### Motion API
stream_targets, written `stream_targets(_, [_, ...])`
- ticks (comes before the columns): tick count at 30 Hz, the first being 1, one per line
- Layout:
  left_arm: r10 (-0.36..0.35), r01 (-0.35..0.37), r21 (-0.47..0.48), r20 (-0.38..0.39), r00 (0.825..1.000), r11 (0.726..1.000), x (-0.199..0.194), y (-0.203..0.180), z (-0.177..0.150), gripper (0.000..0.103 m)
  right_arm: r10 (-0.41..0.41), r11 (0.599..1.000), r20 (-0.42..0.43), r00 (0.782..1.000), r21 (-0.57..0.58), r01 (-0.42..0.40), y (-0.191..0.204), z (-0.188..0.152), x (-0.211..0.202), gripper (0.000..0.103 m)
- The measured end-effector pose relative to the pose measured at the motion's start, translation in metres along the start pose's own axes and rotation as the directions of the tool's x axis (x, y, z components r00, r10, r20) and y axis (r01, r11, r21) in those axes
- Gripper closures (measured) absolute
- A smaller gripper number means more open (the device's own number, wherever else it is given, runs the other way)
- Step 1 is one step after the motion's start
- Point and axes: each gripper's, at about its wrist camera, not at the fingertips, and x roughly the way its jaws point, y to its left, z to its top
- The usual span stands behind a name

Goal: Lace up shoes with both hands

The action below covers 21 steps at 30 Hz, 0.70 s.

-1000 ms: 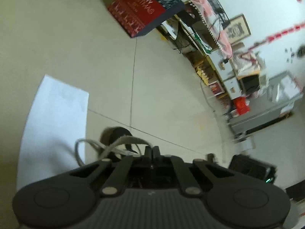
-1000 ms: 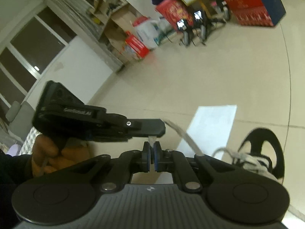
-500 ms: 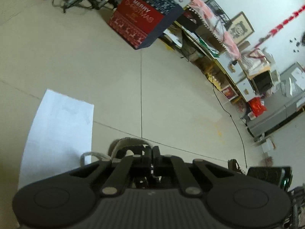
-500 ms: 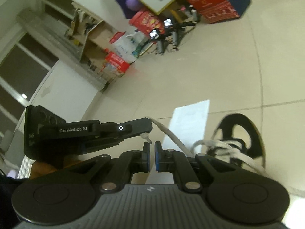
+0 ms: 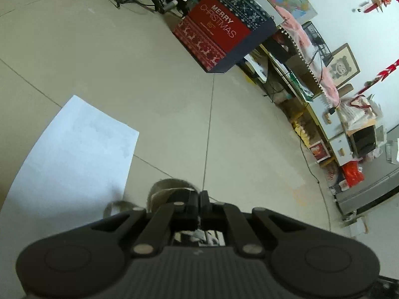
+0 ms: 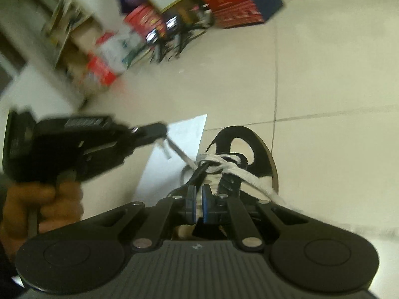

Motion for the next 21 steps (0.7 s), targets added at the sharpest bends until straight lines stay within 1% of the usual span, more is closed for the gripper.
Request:
stream_targets(2, [0.01, -0.01, 0.006, 0.004, 1.0, 1.0, 0.005, 0.0, -0.003, 0.102, -0.042, 0.991, -0.032, 0.999, -0.125, 0.038, 0.014, 0.002, 0.008, 0.1])
stream_targets(3, [0.017, -0.017, 0.015, 0.006, 1.0, 1.0, 0.007, -0.001, -0.004, 0.102, -0.058, 0.984, -0.042, 0.997, -0.169, 0.051, 0.018, 0.002, 0.013, 0.1])
stream_targets(4, [0.023, -0.023, 0.024, 0.005, 1.0, 0.999, 0.008, -0.001, -0.006, 0.102, -0.073, 0.976, -0.05, 0.996, -0.208, 0.061, 0.022, 0.002, 0.018, 0.1])
stream_targets(6, [0.033, -0.033, 0.034, 0.005, 0.999, 0.999, 0.01, 0.0, -0.009, 0.102, -0.096, 0.965, -0.06, 0.994, -0.25, 0.078, 0.023, 0.002, 0.026, 0.1])
stream_targets(9, [0.045, -0.045, 0.039, 0.007, 0.999, 0.998, 0.012, 0.003, -0.01, 0.102, -0.109, 0.958, -0.067, 0.992, -0.275, 0.087, 0.024, 0.002, 0.037, 0.1])
stream_targets(14, [0.031, -0.031, 0.042, -0.003, 1.0, 0.999, 0.013, 0.001, -0.012, 0.102, -0.134, 0.93, -0.06, 0.989, -0.352, 0.104, 0.027, 0.002, 0.042, 0.1])
stream_targets(21, [0.043, -0.042, 0.06, -0.012, 0.999, 0.997, 0.015, -0.002, -0.016, 0.102, -0.151, 0.93, -0.039, 0.988, -0.343, 0.129, 0.021, 0.01, 0.046, 0.099])
